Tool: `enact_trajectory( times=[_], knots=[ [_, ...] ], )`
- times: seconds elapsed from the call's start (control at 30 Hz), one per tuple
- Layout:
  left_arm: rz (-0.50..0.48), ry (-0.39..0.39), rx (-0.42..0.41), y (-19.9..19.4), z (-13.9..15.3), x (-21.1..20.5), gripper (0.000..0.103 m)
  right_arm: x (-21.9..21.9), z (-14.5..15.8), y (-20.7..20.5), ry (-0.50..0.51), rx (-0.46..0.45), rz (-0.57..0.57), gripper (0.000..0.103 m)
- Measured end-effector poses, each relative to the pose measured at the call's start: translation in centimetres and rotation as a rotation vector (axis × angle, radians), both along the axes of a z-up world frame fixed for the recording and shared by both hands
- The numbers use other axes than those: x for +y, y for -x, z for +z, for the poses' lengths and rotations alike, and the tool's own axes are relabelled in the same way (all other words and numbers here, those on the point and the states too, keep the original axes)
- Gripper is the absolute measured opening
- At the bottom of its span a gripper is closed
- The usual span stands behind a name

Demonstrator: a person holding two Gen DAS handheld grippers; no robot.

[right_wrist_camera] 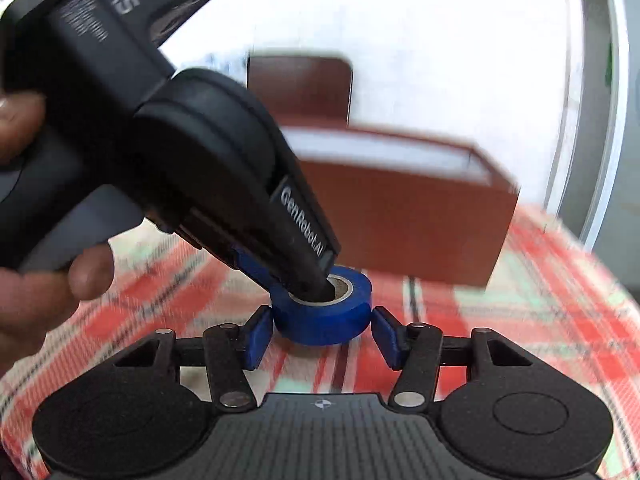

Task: Organize objects
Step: 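Drop the blue tape into the brown box with the left gripper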

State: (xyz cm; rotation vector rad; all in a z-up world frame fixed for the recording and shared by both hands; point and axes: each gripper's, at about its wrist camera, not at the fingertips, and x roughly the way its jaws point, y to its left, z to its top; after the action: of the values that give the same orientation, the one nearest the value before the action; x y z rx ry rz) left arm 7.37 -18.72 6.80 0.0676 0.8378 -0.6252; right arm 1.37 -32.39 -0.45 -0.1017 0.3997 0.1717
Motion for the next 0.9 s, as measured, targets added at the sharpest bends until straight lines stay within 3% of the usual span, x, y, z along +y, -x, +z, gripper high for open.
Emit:
enact_trajectory(
  times=[0.1, 0.17, 0.23, 0.27, 0.33, 0.37, 0.53, 0.63, 0.73, 0.9],
  knots=[
    [0.023, 0.009, -0.125, -1.0, 3.2, 0.2, 0.023, 0.3, 2.2, -1.0, -0.013, -0.109, -0.005, 0.054],
    [0.059, 0.004, -0.177, -2.7, 4.9, 0.0, 0.031, 0.7, 4.0, -2.9, -0.015, -0.156, -0.004, 0.054],
    [0.129, -0.011, -0.213, -4.7, 5.9, -0.1, 0.066, 1.4, 5.4, -5.8, -0.017, -0.188, -0.017, 0.054],
    [0.173, -0.039, -0.247, -5.5, 6.0, 0.1, 0.068, 1.9, 5.7, -7.4, -0.007, -0.195, -0.029, 0.062],
    [0.235, -0.087, -0.256, -6.0, 5.9, 1.1, 0.067, 2.8, 5.3, -10.4, 0.063, -0.141, -0.073, 0.058],
    [0.227, -0.060, -0.248, -5.7, 5.8, 2.1, 0.068, 2.9, 5.1, -11.0, 0.076, -0.106, -0.099, 0.055],
    [0.235, -0.069, -0.239, -2.2, 3.7, 5.2, 0.070, 0.2, 4.4, -5.1, -0.139, -0.115, -0.116, 0.063],
    [0.216, -0.073, -0.175, -0.4, 2.0, 6.0, 0.070, -0.6, 2.8, -1.8, -0.230, -0.031, -0.161, 0.068],
    [0.203, -0.105, -0.140, 1.1, 0.7, 6.0, 0.071, -0.2, 1.2, -0.9, -0.235, 0.095, -0.166, 0.068],
    [0.248, -0.114, -0.108, 2.9, 0.3, 7.5, 0.079, -0.5, 2.0, 0.1, -0.216, 0.133, -0.189, 0.073]
  ],
)
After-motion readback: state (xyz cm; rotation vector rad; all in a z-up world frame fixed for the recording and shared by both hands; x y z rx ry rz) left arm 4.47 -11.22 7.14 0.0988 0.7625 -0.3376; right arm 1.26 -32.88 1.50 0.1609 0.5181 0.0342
